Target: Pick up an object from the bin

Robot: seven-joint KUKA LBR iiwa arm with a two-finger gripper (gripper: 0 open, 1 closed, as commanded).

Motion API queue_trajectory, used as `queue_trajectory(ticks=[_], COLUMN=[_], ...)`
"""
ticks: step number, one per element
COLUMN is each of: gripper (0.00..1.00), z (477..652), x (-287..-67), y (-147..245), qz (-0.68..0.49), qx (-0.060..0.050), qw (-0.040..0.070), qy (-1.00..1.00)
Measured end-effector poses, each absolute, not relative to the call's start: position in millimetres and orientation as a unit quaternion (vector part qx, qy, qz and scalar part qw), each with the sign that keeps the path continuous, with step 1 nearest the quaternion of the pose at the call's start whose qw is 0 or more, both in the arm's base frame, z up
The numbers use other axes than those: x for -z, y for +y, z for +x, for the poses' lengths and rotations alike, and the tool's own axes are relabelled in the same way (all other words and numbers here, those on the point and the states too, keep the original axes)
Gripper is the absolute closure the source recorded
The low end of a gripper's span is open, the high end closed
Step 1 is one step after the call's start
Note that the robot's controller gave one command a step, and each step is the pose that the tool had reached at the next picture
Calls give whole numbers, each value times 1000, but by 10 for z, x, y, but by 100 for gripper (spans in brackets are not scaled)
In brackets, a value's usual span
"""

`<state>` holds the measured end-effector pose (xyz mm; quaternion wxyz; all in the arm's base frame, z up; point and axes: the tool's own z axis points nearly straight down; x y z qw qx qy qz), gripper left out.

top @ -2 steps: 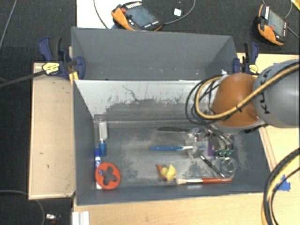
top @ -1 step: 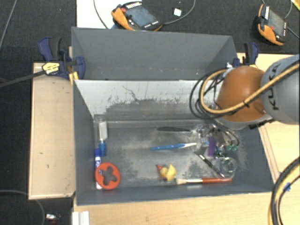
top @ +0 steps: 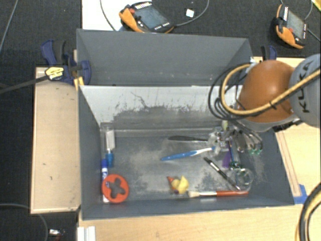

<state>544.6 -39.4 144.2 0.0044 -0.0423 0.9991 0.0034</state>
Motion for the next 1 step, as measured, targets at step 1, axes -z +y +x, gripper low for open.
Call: queue_trajectory(ticks=[1], gripper=[100], z=[5458], x=[-1677], y=[-394], qz=[-41], qx=[-3], qw=[7], qy=[999])
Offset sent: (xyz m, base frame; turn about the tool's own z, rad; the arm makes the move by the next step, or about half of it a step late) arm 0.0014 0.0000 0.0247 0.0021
